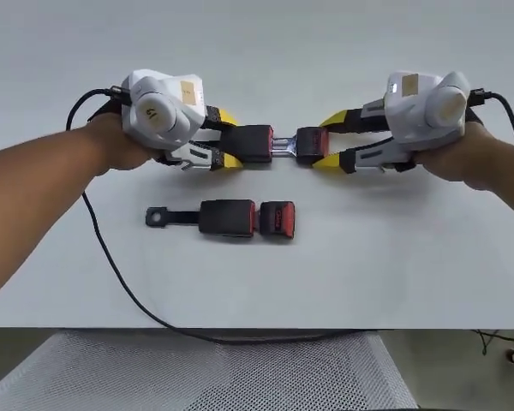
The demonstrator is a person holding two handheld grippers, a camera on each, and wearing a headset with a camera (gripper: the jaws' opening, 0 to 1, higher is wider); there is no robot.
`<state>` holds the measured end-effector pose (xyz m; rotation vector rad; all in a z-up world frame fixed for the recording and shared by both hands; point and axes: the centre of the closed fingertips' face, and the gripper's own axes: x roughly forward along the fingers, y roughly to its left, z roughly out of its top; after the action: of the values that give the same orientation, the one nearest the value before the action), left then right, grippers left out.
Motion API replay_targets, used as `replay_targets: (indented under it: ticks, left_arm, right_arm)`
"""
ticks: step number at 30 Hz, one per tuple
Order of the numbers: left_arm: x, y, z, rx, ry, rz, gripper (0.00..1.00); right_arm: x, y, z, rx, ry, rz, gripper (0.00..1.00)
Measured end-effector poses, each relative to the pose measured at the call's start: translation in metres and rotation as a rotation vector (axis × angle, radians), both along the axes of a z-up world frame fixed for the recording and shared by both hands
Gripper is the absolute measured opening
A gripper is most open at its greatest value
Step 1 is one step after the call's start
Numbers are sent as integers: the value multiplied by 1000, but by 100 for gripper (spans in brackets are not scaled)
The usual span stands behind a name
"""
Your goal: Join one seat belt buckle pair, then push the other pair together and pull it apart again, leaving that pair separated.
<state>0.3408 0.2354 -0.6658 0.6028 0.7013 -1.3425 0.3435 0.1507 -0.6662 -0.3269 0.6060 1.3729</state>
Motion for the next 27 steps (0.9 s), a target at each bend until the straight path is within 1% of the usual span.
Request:
replay_targets:
  ticks: [4, 5, 6, 8, 11, 18, 20, 22, 23, 24, 27]
  left_arm:
    - [1, 0, -1, 2, 1, -2, 35]
    - [1, 0, -1, 2, 0, -3, 35]
    - [1, 0, 0, -2, 1, 0, 35]
    - [0, 0, 0, -4, 0, 2, 35]
    - [0, 0, 0, 9, -1, -9, 34]
    - [-1, -1, 0, 18, 0, -12, 34]
    - [-1, -2, 0, 25, 2, -19, 34]
    - [-1, -1, 0, 29, 2, -21, 34]
    - [-1, -1, 0, 28, 3, -18, 34]
    - [-1, -1, 0, 25, 3, -16, 34]
    - [-1, -1, 0, 16, 5, -10, 33]
  right_arm:
    - [1, 8, -1, 0, 1, 1, 33]
    - [1, 8, 0, 0, -5, 6, 33]
    - [2, 7, 0, 5, 5, -3, 33]
    - [1, 8, 0, -1, 0, -2, 33]
    - [0, 8, 1, -10, 5, -10, 33]
    - [0, 13, 1, -26, 18, -9, 33]
    - [-1, 17, 1, -27, 26, -13, 33]
    - [-1, 26, 1, -22, 36, -23, 32]
    - [-1, 26, 0, -29, 39, -28, 32]
    - [1, 27, 0, -29, 32, -25, 33]
    - [1, 26, 0, -30, 38, -38, 33]
